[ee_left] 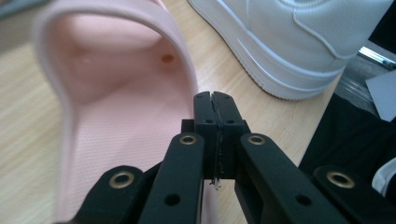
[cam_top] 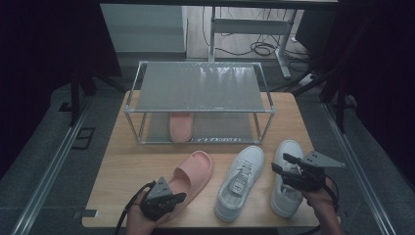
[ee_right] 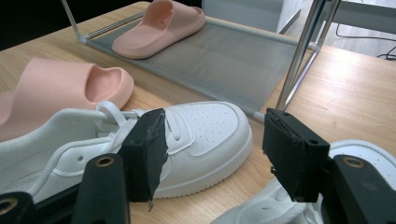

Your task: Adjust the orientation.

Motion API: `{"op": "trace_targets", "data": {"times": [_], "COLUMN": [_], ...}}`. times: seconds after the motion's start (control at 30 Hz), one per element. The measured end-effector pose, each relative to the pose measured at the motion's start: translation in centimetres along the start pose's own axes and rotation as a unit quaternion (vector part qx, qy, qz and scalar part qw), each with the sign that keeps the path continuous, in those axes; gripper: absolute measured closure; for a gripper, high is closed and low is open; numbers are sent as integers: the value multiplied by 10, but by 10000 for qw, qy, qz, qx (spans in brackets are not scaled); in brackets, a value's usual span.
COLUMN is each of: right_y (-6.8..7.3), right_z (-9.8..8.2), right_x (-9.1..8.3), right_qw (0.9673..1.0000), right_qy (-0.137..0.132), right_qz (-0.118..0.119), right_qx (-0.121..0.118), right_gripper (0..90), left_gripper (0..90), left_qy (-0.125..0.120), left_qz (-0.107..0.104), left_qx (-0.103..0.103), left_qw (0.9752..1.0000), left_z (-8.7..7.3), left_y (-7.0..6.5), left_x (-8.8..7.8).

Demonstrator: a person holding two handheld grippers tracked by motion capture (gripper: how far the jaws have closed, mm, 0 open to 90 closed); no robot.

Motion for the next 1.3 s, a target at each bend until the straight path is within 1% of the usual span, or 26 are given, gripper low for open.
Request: {"op": "trace_targets", "data": {"times": [0.1, 0.17, 0.2, 0.23, 0.37, 0.4, 0.47, 0.53, 0.77, 0.9, 0.97, 1.1, 1.17, 1.3], "right_y": [0, 0, 0, 0, 0, -1, -1, -1, 0, 0, -1, 0, 0, -1], "right_z": [0, 0, 0, 0, -1, -1, -1, -2, -2, -2, -2, -2, -2, -2], "right_x": [0, 0, 0, -1, 0, 0, 1, 2, 2, 3, 3, 3, 2, 2], "right_qw": [10000, 10000, 10000, 10000, 10000, 10000, 10000, 10000, 10000, 10000, 10000, 10000, 10000, 10000], "right_qy": [9, 7, 2, 9, 12, 16, 19, 38, 48, 51, 53, 56, 51, 49], "right_qz": [1, 5, 5, 6, 1, -1, 0, 8, 16, 20, 19, 21, 19, 12], "right_qx": [9, 17, 6, 7, 12, 12, 10, 14, 7, 17, 19, 6, 8, 12], "right_gripper": [403, 403, 403, 403, 403, 404, 403, 403, 403, 403, 403, 403, 403, 403], "left_gripper": [900, 900, 900, 900, 900, 900, 900, 900, 899, 894, 891, 863, 835, 764], "left_qy": [156, 206, 224, 223, 227, 231, 252, 273, 250, 255, 256, 169, 92, -11], "left_qz": [-12, -47, -53, -95, -113, -105, 12, 66, 176, 249, 245, 205, 185, 229], "left_qx": [52, 42, 51, 17, -5, -3, 35, 4, -191, -250, -260, -281, -311, -325], "left_qw": [9999, 9998, 9997, 9997, 9997, 9997, 9997, 9996, 9994, 9991, 9990, 9993, 9993, 9992], "left_z": [-6, -8, -9, -10, -12, -12, -12, -13, -16, -16, -16, -13, -9, 0], "left_y": [-3, -4, -5, -6, -7, -6, -3, 1, 13, 20, 21, 18, 17, 19], "left_x": [9, 13, 14, 16, 17, 17, 17, 16, 12, 11, 11, 9, 7, 3]}}
Point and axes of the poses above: each handheld gripper's, and its own axes: x roughly forward along the jaws, z roughly out of its top, y roughly to its left, the point moved 9 cm from there along x, roughly forward along the jaws, and after that the axes turned 11 degrees about z, right-handed, at the moved point
